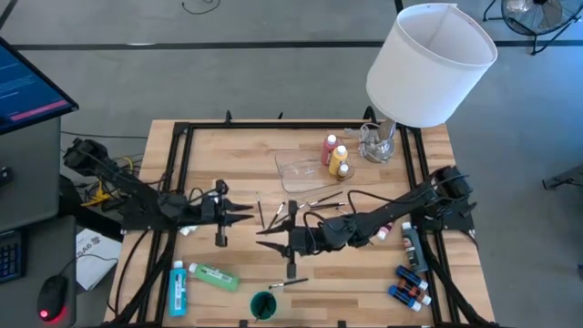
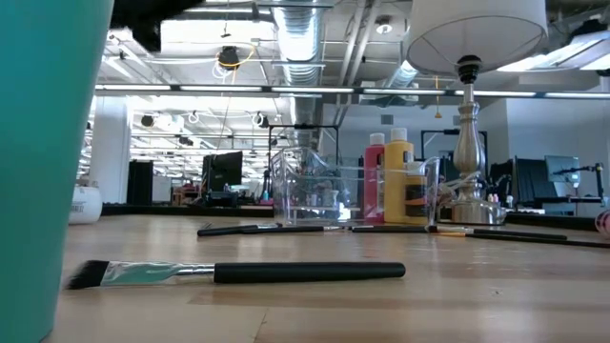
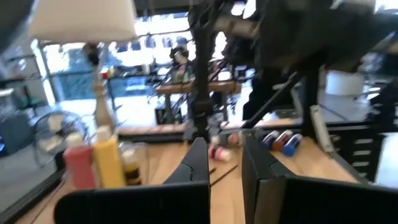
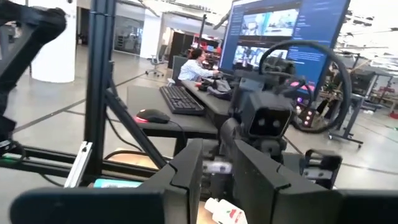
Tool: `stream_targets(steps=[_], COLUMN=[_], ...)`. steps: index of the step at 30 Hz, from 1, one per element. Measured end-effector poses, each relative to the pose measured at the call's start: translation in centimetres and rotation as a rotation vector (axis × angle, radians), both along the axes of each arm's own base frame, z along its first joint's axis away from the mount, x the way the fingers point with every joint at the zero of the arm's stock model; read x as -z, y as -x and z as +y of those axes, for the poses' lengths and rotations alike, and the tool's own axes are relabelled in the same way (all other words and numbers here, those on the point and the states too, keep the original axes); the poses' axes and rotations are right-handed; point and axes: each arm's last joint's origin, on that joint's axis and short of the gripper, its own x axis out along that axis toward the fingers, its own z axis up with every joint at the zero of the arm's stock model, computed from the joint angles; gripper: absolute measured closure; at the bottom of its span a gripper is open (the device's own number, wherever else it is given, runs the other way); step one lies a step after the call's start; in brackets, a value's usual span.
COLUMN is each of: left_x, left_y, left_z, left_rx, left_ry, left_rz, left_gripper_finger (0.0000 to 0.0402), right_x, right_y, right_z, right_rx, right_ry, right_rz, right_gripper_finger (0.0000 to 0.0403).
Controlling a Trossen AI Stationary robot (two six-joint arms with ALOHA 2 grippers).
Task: Pick & Place Paint Supplies
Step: Put the gold paintbrush into the green cup
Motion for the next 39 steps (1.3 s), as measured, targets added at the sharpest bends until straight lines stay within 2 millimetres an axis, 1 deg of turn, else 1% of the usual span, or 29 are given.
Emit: stream_targets(steps=[2, 5, 8, 10, 12, 22, 25, 29, 33, 39], left_x=[0.7, 1.4, 1.6, 1.6, 1.6, 1.6, 1.6, 1.6, 1.8, 2.1], left_y=[0.1, 0.3, 0.3, 0.3, 0.3, 0.2, 0.2, -0.2, -0.5, -0.7], left_z=[0.4, 0.8, 1.2, 1.3, 1.2, 0.7, 0.9, 1.9, 2.7, 3.5], left_rx=[-0.013, -0.047, -0.107, -0.116, -0.111, 0.06, 0.054, 0.011, 0.067, 0.107], left_ry=[0.016, 0.029, 0.031, 0.036, 0.05, 0.047, 0.073, 0.072, 0.066, 0.081], left_rz=[0.016, 0.035, 0.038, 0.034, 0.032, 0.037, 0.034, 0.032, 0.049, 0.071], left_gripper_finger=[0.0401, 0.0401, 0.0401, 0.0401, 0.0401, 0.0401, 0.0401, 0.0401, 0.0401, 0.0401], right_x=[0.1, 0.8, 1.8, 2.5, 2.7, 1.8, 1.9, 2.0, 2.1, 2.0], right_y=[-0.2, -0.4, -0.5, -0.6, -0.6, -0.7, -0.7, -0.9, -1.2, -1.8], right_z=[-0.4, -1.0, -1.5, -1.7, -2.0, -1.8, -1.9, -2.4, -3.5, -5.8], right_rx=[0.009, 0.021, 0.038, 0.049, 0.057, 0.045, 0.048, 0.061, 0.086, 0.142], right_ry=[-0.01, -0.035, -0.061, -0.08, -0.09, 0.021, 0.035, 0.039, 0.056, 0.052], right_rz=[0.01, 0.076, 0.178, 0.238, 0.258, 0.177, 0.181, 0.193, 0.203, 0.202], right_gripper_finger=[0.0321, 0.0321, 0.0321, 0.0321, 0.0321, 0.0321, 0.0321, 0.0321, 0.0321, 0.0321])
